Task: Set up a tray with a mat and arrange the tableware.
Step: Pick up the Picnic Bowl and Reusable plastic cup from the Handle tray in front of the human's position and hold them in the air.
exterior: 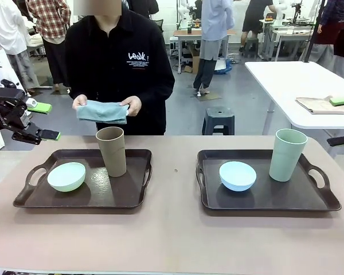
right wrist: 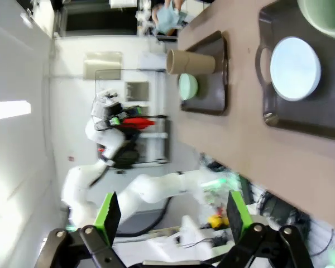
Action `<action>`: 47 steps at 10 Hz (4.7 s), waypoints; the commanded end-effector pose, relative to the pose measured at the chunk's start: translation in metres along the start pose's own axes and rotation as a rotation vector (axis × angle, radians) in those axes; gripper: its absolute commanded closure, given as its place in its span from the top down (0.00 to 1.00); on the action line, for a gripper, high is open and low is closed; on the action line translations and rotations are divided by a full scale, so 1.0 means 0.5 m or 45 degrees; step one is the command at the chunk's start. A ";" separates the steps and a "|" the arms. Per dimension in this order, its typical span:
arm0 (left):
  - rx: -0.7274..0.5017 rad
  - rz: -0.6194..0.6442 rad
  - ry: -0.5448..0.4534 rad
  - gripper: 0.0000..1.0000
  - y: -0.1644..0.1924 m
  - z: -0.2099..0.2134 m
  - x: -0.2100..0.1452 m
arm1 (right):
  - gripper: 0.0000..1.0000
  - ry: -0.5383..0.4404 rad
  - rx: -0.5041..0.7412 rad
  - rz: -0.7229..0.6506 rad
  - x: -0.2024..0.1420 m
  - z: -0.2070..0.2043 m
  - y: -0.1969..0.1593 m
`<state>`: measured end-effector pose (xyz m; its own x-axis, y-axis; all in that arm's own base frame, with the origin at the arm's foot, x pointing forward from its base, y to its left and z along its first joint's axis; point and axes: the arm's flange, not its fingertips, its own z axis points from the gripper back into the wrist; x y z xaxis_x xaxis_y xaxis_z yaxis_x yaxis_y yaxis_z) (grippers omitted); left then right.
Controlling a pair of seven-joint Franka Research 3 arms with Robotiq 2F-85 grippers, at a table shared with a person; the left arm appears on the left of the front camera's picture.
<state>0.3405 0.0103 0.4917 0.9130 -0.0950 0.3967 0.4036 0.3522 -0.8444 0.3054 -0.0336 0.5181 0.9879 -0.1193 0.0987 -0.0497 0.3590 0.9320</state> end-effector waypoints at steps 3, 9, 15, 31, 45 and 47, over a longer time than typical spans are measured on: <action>1.115 -0.190 0.379 1.00 -0.143 0.066 0.108 | 1.00 -0.154 -0.590 0.882 0.172 -0.227 0.235; 0.891 -0.119 0.196 1.00 -0.145 0.089 0.123 | 1.00 0.385 -0.402 1.020 0.182 -0.311 0.266; 1.139 0.000 0.245 1.00 -0.116 0.037 0.255 | 1.00 0.462 -0.375 1.624 0.441 -0.727 0.214; 1.358 0.348 0.438 1.00 0.117 -0.004 0.182 | 1.00 0.584 0.323 2.281 0.508 -0.930 0.008; 1.452 0.280 0.601 1.00 0.272 -0.079 0.136 | 1.00 0.749 0.585 2.058 0.530 -1.208 -0.060; 1.435 0.270 0.581 1.00 0.289 -0.088 0.138 | 1.00 0.787 0.616 2.044 0.521 -1.232 -0.061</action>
<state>0.4625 0.0135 0.3872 0.9835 -0.1599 -0.0842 0.1593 0.9871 -0.0146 0.6303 0.4764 0.2960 -0.1680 0.3874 0.9065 -0.8585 -0.5095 0.0587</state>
